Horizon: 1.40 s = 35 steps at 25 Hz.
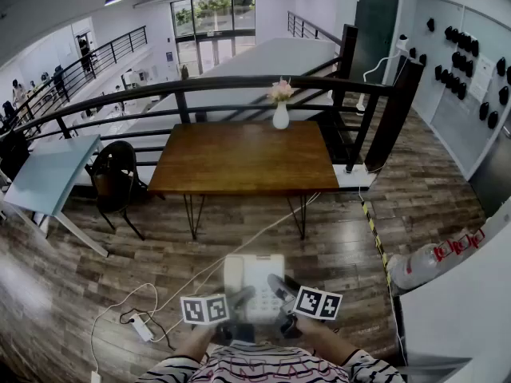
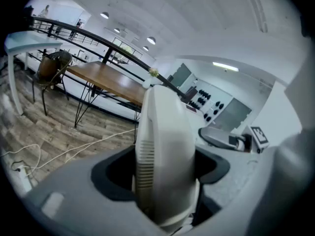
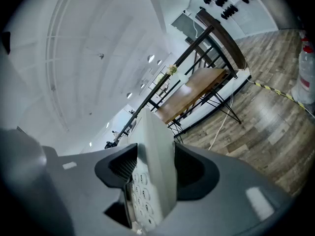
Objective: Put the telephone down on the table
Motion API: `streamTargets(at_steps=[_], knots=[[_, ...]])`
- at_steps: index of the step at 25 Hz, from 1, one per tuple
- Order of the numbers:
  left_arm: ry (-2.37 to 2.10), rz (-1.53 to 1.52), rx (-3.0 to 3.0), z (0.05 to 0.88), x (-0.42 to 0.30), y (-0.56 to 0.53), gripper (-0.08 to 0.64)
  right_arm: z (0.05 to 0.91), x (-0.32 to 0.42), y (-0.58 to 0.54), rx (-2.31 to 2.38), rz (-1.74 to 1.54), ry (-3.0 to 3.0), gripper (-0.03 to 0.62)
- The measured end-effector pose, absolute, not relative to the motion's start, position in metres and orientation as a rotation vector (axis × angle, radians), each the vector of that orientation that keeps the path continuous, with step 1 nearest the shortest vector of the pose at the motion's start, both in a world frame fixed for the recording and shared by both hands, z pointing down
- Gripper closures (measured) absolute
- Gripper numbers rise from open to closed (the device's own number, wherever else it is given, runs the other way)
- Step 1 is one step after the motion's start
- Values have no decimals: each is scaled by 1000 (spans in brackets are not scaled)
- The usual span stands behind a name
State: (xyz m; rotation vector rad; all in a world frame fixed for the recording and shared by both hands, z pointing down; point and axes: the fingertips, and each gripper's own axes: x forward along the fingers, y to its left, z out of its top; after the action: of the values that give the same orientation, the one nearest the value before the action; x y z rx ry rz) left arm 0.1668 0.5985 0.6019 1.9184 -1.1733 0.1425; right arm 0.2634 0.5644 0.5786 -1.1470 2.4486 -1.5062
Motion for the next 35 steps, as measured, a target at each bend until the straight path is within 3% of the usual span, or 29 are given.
streamTargets(at_steps=[17, 35], knots=[[-1157, 114, 1924, 603, 133, 530, 227, 576, 229, 496, -1160, -1496, 2455, 354], [-1108, 144, 1947, 590, -21, 301, 227, 564, 78, 272, -1189, -1491, 2392, 356]])
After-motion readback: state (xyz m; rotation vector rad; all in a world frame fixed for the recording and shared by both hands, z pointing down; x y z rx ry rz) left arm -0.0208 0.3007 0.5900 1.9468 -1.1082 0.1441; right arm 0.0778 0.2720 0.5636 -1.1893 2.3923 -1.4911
